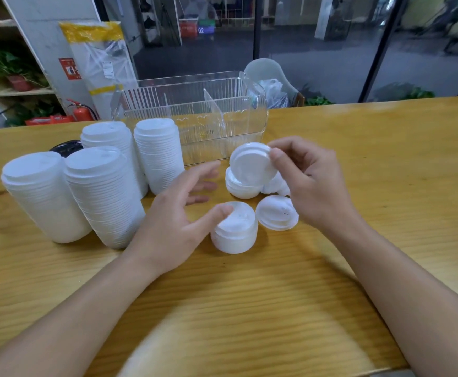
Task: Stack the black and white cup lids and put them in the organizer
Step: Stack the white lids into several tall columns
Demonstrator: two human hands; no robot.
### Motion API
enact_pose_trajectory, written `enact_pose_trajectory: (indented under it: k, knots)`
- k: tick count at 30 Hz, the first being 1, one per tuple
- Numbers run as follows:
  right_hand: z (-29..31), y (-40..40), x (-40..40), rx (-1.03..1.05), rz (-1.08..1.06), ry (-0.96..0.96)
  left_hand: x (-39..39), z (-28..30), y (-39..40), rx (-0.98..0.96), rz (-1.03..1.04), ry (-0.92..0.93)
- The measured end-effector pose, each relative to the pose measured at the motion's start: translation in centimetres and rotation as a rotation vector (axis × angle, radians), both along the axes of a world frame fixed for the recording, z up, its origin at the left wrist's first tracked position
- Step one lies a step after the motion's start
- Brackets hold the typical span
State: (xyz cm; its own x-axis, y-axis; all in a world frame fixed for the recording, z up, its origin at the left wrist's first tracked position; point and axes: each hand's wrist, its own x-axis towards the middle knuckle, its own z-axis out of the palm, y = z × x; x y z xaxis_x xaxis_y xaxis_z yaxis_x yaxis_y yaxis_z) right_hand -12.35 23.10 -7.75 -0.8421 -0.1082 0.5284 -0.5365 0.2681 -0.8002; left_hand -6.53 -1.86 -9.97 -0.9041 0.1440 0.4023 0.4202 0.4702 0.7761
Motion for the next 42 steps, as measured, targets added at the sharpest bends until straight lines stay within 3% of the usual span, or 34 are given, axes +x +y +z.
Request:
enact_pose_trajectory:
  k: [4,9,17,28,32,34,37,42]
  knots:
    - [0.5,-0.4,0.5,-0.126,0.187,-0.189,0.2,0.3,0.5,-0.017,-0.044,0.079]
    - [0.8,-1.1,1.4,-0.099,0.314,-0.272,0.5,0.4,0.8,-0.105,-0.097,0.14]
    - [0.8,-1.4,2.0,-0.122,0.441,-0.338,0.2,0.5,0.7,0.073,0.048,0.122]
    - [0.2,-1.0,1.0,-0.052,0.422,-0.305,0.4,0.8,0.4,0.012,-0.099,0.103]
    - [0.0,-1.0,1.0,-0.026,0.388,-0.271,0.2,0.7,0.3,0.007,-0.052,0.087]
    - [-0.5,-0.8,0.6,0.067,0.252,-0.171,-0.1,0.5,-0.1,0.02,-0.011,0.054]
    - [-2.0,-0.2,-0.5,0.412,-0.022,0.054,-0.3,0.2,-0.5,-0.004,0.002,-0.052]
    - [-3.7,0.1,-1.9,0.694,-0.164,0.173,0.2,0.1,0.0,-0.068,-0.025,-0.164]
